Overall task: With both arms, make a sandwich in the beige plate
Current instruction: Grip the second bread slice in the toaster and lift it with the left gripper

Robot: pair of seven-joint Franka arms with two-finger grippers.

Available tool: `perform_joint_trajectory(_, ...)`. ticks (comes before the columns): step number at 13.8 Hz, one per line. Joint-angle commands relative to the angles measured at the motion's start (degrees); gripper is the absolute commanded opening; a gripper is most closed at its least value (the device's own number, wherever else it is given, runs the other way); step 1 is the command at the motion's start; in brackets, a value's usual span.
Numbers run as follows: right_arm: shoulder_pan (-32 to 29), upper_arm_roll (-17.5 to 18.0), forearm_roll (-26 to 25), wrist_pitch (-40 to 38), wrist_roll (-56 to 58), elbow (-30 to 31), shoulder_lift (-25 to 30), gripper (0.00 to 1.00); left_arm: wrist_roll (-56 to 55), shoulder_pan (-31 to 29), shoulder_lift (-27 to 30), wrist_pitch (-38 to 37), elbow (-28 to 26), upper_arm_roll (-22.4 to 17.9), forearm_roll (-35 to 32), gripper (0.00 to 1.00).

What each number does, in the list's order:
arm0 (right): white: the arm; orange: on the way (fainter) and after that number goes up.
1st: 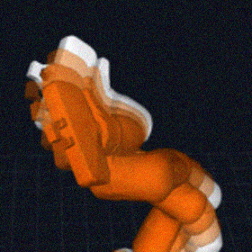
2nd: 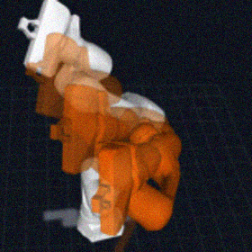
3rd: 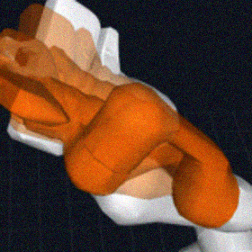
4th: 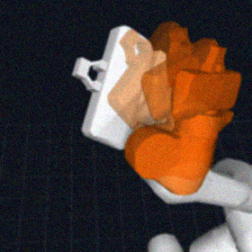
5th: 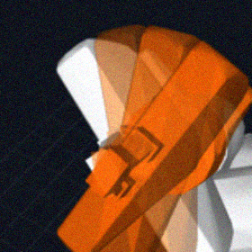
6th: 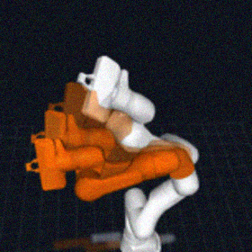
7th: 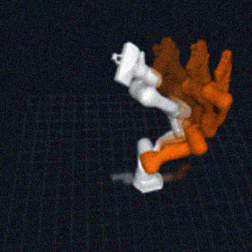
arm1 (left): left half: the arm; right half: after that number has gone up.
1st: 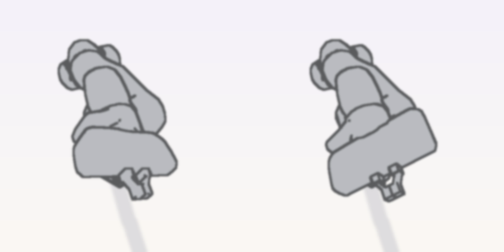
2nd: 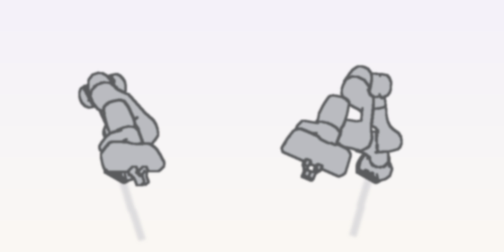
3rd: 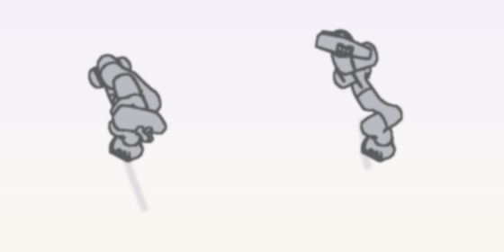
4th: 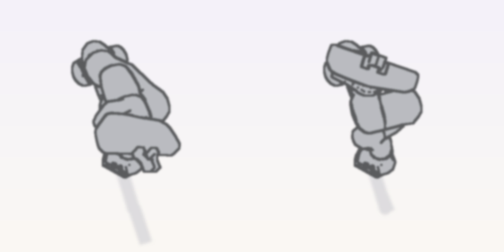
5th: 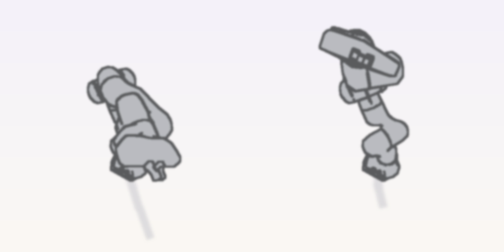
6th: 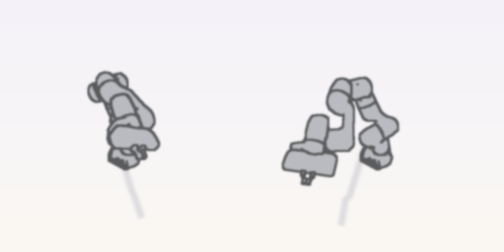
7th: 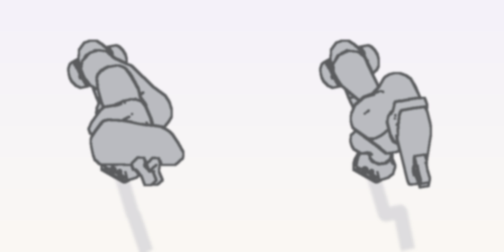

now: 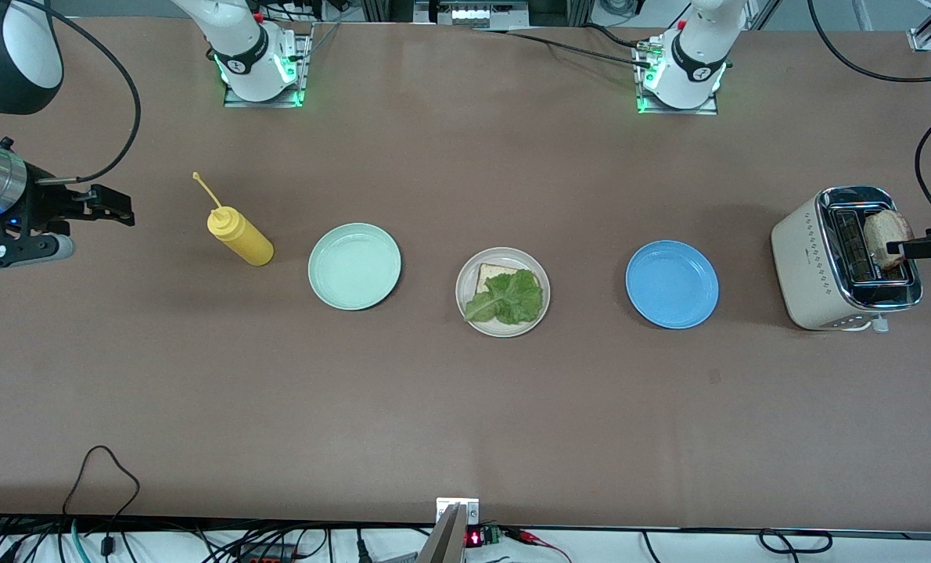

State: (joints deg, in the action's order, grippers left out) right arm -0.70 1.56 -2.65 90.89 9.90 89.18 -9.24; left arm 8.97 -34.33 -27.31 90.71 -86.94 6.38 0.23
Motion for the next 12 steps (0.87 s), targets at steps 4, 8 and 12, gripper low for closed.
perform_joint_trajectory(4, -0.79, 0.28, -0.07, -0.72, -1.73, -2.43, -1.13, 1.0, 0.78, -0.13, -0.55, -3.7, -0.16, 0.39, 0.21, 0.47)
perform_joint_trajectory(8, -0.7, 0.2, 0.45, -0.98, -2.26, -2.52, -1.05, 1.0, 0.79, -0.04, -0.11, -5.37, 0.72, 1.0, 0.21, 0.01)
perform_joint_trajectory(12, -0.7, 0.11, 0.81, -1.15, -2.17, -2.43, -1.05, 1.0, 2.89, 0.14, 0.86, -8.96, 7.11, 1.1, 0.12, 0.01)
